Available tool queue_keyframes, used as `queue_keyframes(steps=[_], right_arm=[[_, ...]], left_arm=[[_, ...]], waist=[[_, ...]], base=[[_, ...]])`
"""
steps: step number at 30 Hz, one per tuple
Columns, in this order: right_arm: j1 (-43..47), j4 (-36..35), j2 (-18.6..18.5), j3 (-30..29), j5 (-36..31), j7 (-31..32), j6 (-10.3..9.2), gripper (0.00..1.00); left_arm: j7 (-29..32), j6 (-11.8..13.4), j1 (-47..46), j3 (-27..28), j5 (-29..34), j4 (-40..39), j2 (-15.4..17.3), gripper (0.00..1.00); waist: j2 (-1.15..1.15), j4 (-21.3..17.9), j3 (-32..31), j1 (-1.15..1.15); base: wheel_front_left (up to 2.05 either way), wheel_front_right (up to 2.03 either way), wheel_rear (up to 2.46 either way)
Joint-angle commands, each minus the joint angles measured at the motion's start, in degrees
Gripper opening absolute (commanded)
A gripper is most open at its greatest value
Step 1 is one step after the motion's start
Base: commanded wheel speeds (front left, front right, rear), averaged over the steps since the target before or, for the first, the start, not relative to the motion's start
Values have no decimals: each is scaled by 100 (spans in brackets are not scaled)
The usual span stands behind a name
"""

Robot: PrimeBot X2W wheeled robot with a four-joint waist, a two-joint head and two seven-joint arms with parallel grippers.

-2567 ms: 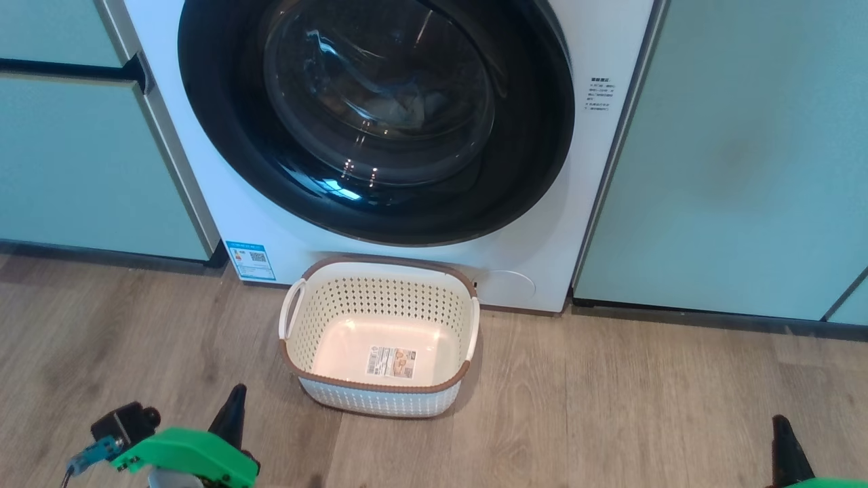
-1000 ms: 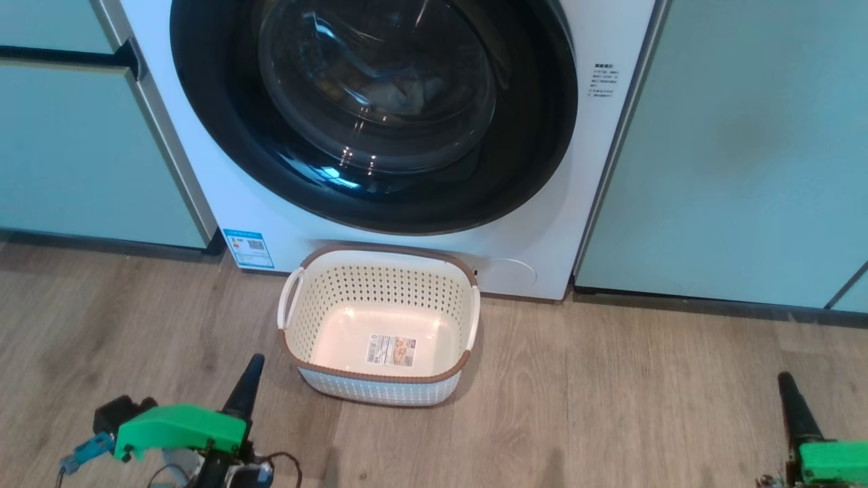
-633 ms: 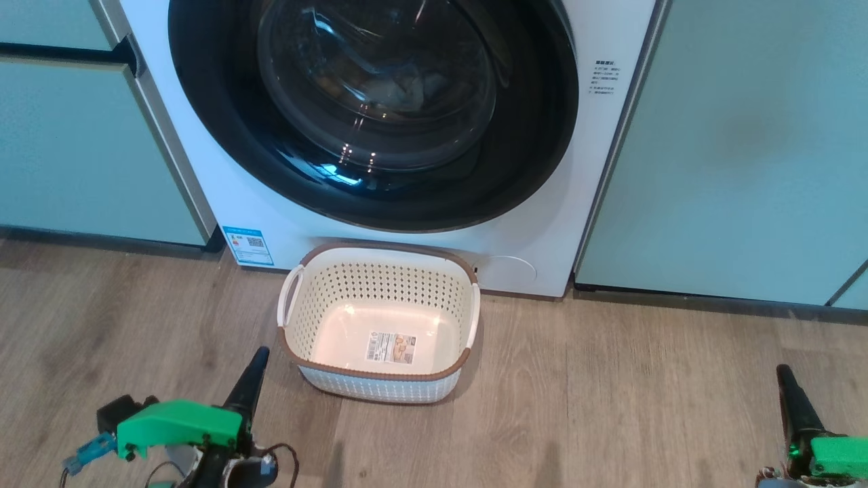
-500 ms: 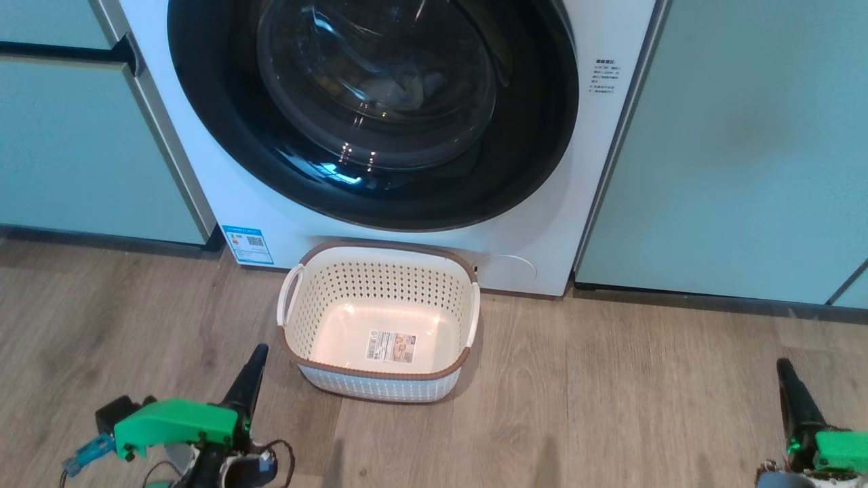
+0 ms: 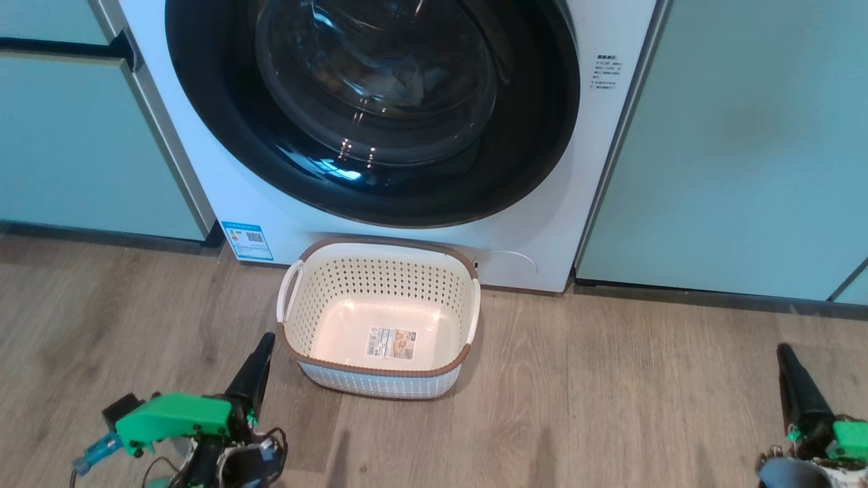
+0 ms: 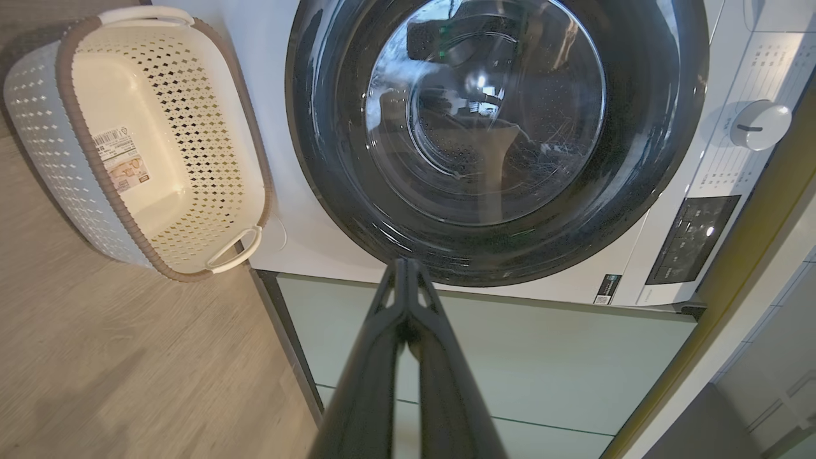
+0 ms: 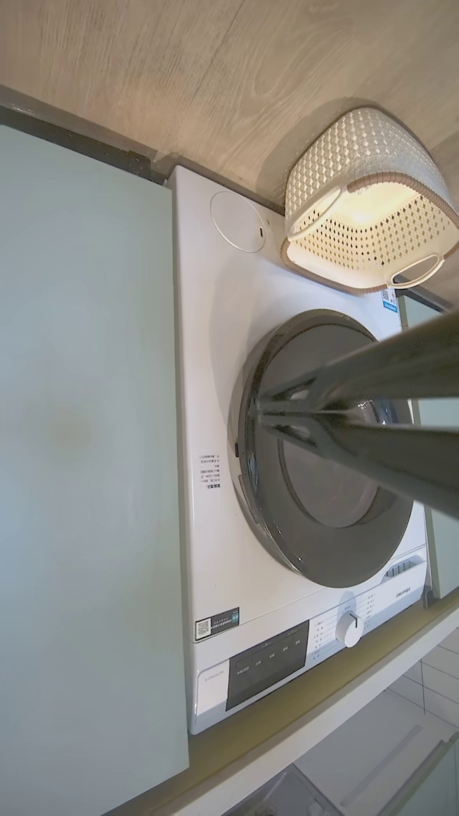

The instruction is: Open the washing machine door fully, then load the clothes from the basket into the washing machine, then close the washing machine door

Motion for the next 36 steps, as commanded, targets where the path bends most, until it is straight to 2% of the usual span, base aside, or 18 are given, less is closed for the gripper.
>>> queue_keyframes(steps=[1,36], right_arm=[[-383,-253,-135,87,157,62,-15,0],[-396,-265,-137,86,258,89,-15,0]], left_arm=[[60,-9,-331,249,-128,-243,17,0],[86,-9,-333,263,-211,-264,4,0]], waist=[[0,0,4,0],[0,0,10,0]], base=[[0,0,0],[0,0,0]])
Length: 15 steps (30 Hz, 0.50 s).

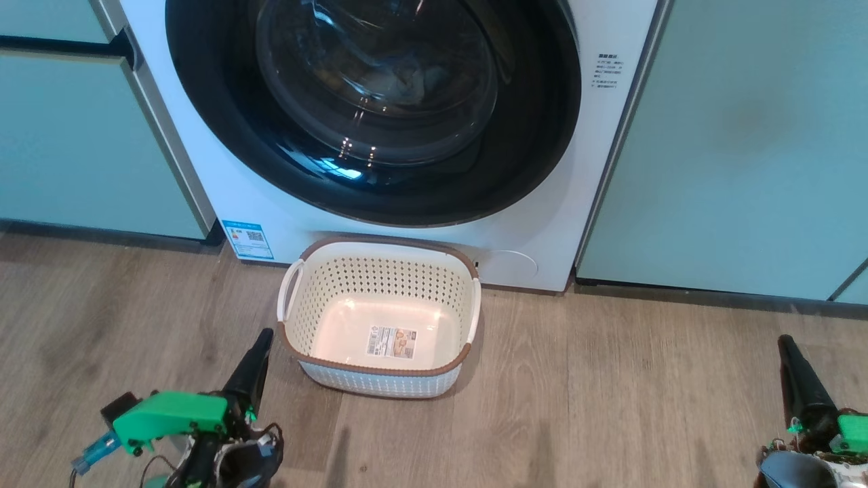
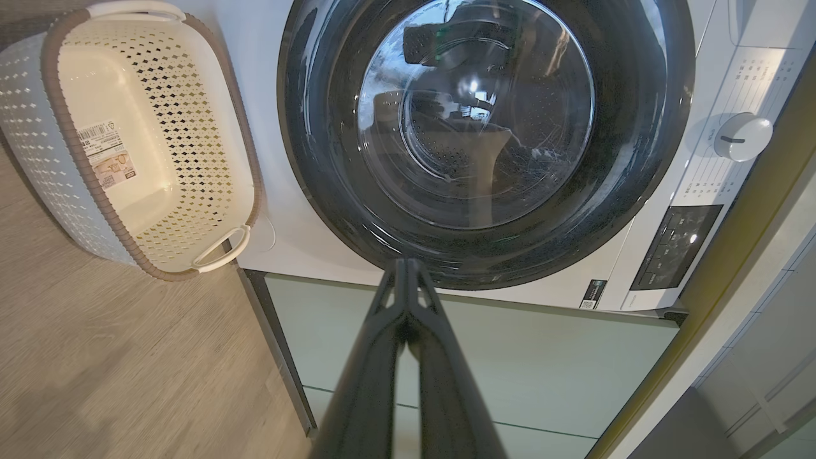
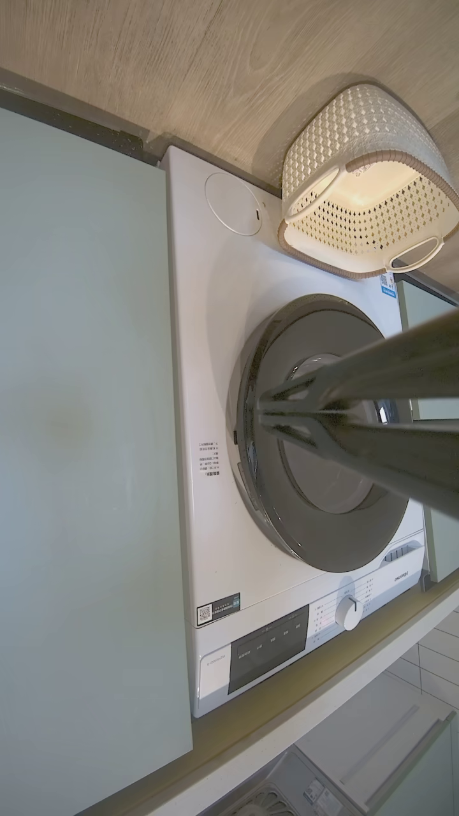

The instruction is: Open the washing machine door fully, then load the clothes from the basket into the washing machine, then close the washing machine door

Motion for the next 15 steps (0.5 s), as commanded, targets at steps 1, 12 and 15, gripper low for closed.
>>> queue_keyframes(steps=[1,12,15], right_arm=[[-311,-214,-125,89,41,31,-15,0],[-311,-214,-125,89,42,31,-15,0],[-311,-214,-125,89,42,31,-15,0]], left_arm=[[37,-9,-317,199,-31,-198,36,0],[37,-9,-317,198,-31,-198,36,0],[37,-9,-317,198,-31,-198,36,0]], waist=[[0,0,0,0],[0,0,0,0],[0,0,0,0]], base=[[0,0,0],[0,0,0],[0,0,0]])
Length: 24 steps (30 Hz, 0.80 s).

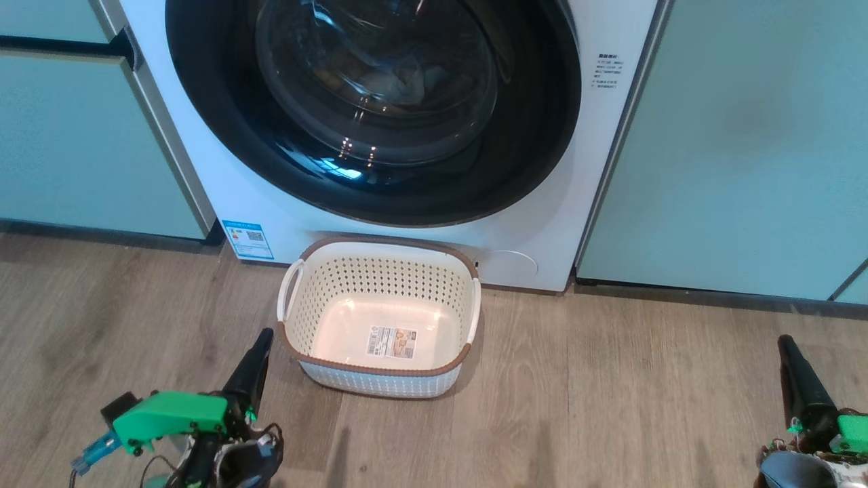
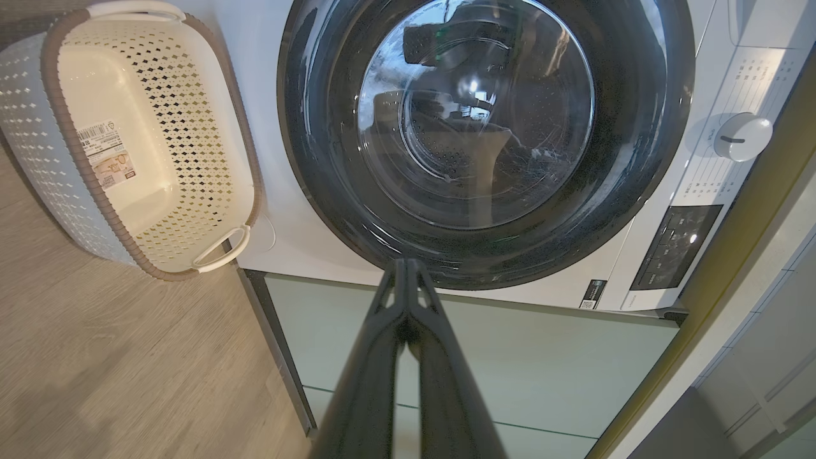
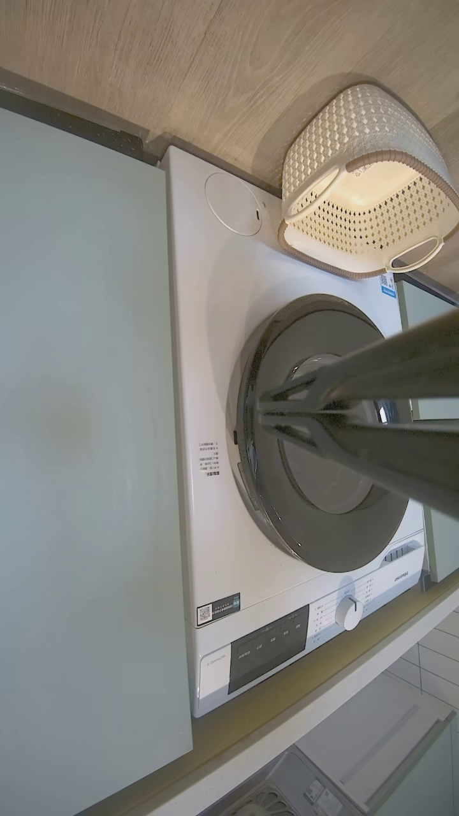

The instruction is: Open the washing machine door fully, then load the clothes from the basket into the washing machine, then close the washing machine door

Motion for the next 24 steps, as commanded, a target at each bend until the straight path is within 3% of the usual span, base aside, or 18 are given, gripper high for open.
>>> queue_keyframes(steps=[1,24], right_arm=[[-311,-214,-123,89,42,31,-15,0],[-311,-214,-123,90,42,31,-15,0]], left_arm=[[37,-9,-317,198,-31,-198,37,0],[36,-9,-317,198,-31,-198,37,0]], waist=[[0,0,0,0],[0,0,0,0]], base=[[0,0,0],[0,0,0]])
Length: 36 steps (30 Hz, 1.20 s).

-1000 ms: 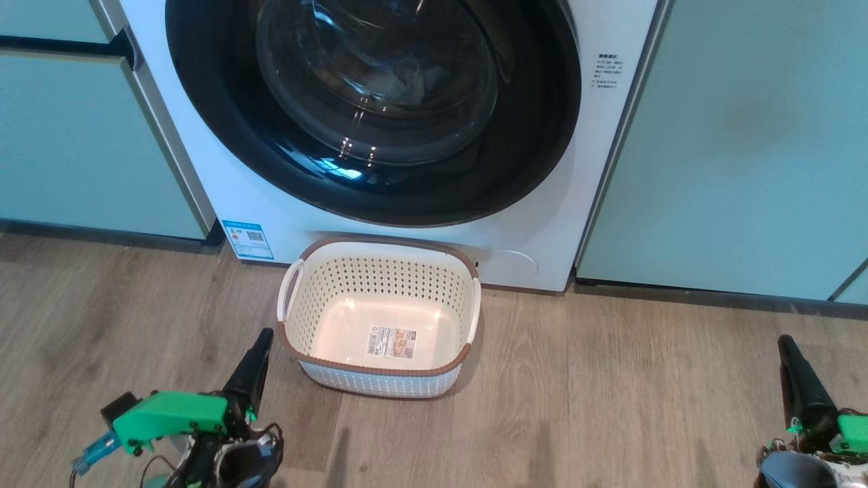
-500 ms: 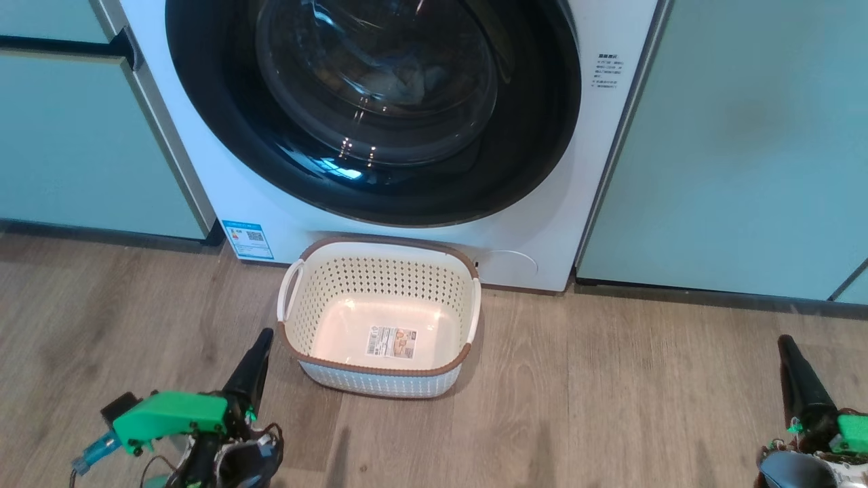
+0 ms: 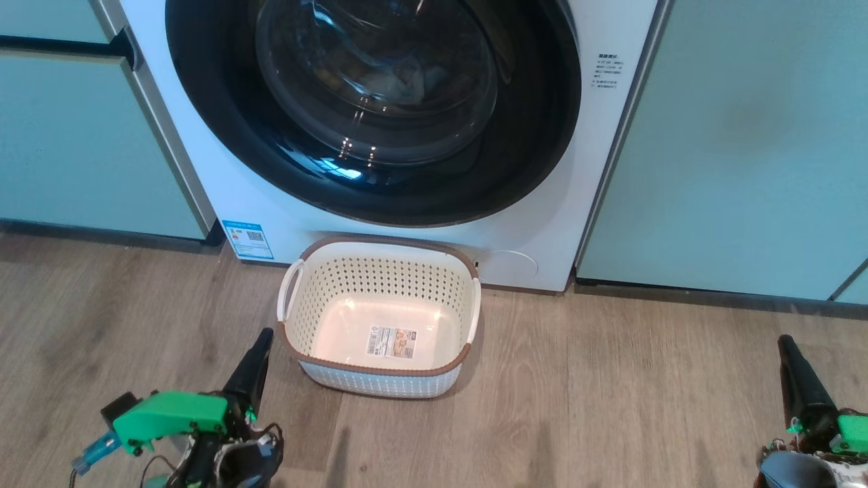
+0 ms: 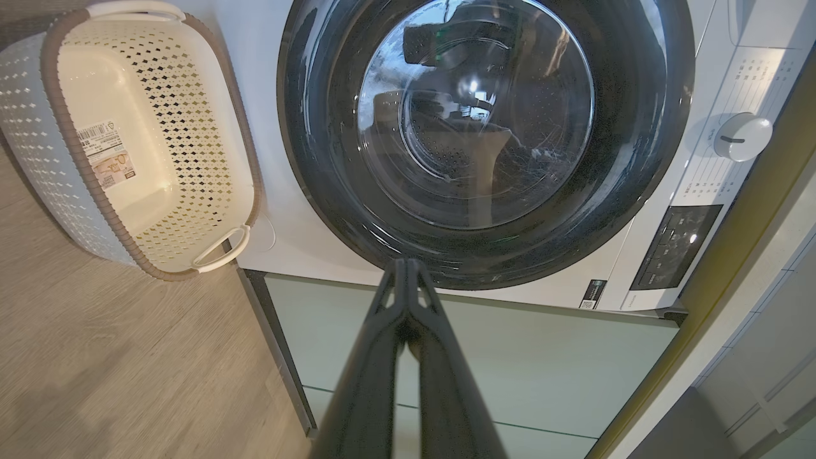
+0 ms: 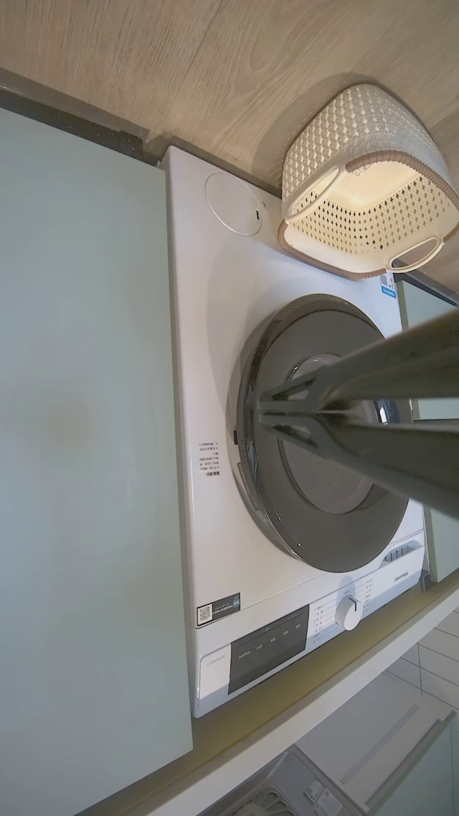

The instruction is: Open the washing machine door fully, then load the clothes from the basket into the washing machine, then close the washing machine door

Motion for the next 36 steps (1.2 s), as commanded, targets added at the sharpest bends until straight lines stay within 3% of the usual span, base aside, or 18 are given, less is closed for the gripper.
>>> queue_keyframes(steps=[1,36], right_arm=[[-311,-214,-123,90,42,31,-15,0],[-311,-214,-123,90,42,30,-15,0]], left_arm=[[36,-9,-316,197,-31,-197,37,0],[36,-9,-316,196,-32,-197,37,0]], waist=[[0,0,0,0],[0,0,0,0]], base=[[0,0,0],[0,0,0]])
